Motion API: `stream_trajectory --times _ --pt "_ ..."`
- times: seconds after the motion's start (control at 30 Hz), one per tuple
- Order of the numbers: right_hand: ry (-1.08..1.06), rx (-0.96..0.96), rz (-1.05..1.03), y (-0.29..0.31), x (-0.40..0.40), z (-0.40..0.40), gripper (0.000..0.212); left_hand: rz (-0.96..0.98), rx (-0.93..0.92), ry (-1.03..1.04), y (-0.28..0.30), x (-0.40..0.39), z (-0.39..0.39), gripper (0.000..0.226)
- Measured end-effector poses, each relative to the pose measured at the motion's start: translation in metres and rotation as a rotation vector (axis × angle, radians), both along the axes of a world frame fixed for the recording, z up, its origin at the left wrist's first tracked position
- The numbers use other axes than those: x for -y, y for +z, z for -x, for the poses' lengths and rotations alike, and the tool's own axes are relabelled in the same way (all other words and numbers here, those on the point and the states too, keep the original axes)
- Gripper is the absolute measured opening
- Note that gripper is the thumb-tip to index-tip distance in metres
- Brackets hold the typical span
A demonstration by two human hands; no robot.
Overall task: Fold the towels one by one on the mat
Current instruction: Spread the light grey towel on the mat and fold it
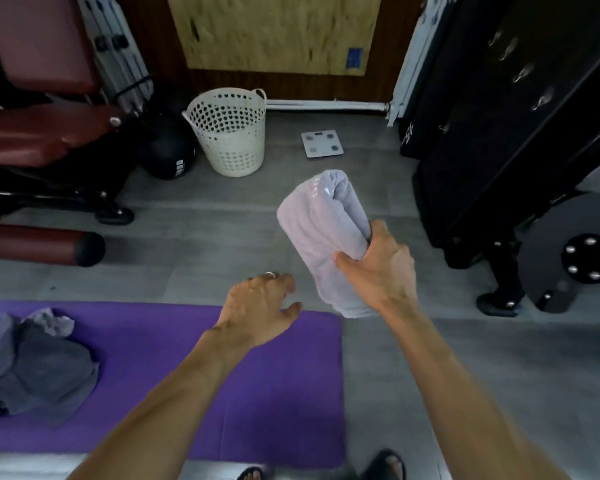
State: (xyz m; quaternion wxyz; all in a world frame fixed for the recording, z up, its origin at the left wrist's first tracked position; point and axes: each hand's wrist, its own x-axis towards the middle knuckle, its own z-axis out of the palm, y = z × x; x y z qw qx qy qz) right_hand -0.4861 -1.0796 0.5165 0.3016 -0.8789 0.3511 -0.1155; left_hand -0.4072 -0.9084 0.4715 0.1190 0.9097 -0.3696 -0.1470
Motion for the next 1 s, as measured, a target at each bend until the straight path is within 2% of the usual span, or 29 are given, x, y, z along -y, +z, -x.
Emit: stream_trajectory --times 0.3,0.5,0.73,0.87,1.0 --pt "0.141 0.021 0.125 0.029 0.223 -0.016 0.035 0.052 0.016 0.124 0.023 0.216 0.0 0.032" --pt "0.189 0.034 0.147 0.038 0.337 -0.054 0.033 0.065 0.017 0.163 0.031 0.322 -0.028 0.032" --pt "0.274 0.017 0.256 0.031 0.465 -0.151 0.03 0.12 -0.007 0.166 0.03 0.437 -0.141 0.027" --pt "0.31 -0.036 0.306 0.036 0.535 -0.209 0.033 0.279 0.048 0.208 0.053 0.505 -0.218 0.024" --pt "0.354 -0.098 0.32 0.044 0.596 -0.259 0.036 0.465 0.202 0.26 0.083 0.566 -0.279 0.051"
